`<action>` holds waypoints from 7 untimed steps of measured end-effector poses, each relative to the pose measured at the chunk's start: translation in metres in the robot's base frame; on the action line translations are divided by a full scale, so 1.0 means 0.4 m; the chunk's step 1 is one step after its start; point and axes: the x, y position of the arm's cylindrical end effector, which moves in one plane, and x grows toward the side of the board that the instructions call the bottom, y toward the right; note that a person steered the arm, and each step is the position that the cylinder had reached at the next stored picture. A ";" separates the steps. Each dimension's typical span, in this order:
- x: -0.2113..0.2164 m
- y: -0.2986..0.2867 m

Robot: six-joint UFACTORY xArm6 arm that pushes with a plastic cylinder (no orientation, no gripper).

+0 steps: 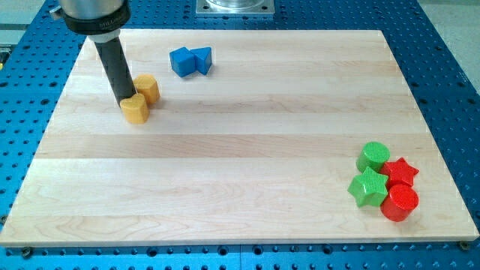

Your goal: Drag the yellow heart to the top left of the green star

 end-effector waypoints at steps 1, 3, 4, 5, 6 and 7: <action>0.074 0.007; 0.265 0.232; 0.265 0.178; 0.298 0.305; 0.360 0.427; 0.373 0.468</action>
